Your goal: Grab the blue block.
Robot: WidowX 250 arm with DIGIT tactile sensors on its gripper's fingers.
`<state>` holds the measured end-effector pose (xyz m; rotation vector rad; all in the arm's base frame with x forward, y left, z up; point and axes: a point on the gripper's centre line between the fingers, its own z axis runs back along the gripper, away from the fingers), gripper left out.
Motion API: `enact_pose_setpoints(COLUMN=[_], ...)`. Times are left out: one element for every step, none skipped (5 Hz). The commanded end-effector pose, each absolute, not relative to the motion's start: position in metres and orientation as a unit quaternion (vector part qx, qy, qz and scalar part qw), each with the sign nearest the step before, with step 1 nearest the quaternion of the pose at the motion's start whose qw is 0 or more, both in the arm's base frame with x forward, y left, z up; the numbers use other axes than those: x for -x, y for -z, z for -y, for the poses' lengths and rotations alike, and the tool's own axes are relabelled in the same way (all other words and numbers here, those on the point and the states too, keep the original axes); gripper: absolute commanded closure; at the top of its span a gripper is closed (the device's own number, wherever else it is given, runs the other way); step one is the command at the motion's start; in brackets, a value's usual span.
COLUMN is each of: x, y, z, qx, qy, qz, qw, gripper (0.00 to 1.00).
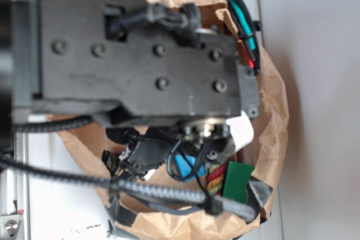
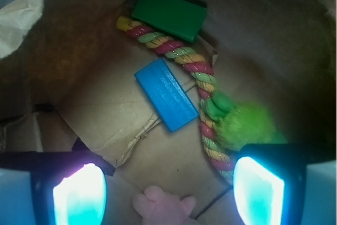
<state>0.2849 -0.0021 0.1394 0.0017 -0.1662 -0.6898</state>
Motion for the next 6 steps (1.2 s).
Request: enact_pose_setpoints(x=[-0.286, -0.286, -0.305, -0.315, -0.32, -0.312], y=[-0.149, -0.149, -0.12, -0.101, -0.09, -0.091], z=[0.004, 0.004, -0.005, -0.009, -0.009, -0.005], qx=[-0.01, -0.01, -0.021, -0.032, -0.034, -0.034], qy=[0.335, 0.335, 0.382, 0.416, 0.446, 0.494], qz=[0.097, 0.097, 0.104, 0.107, 0.107, 0.125], qw=[0.937, 0.937, 0.918, 0.902, 0.888, 0.86], gripper=[0.0, 0.0, 0.0, 0.0, 0.0, 0.0])
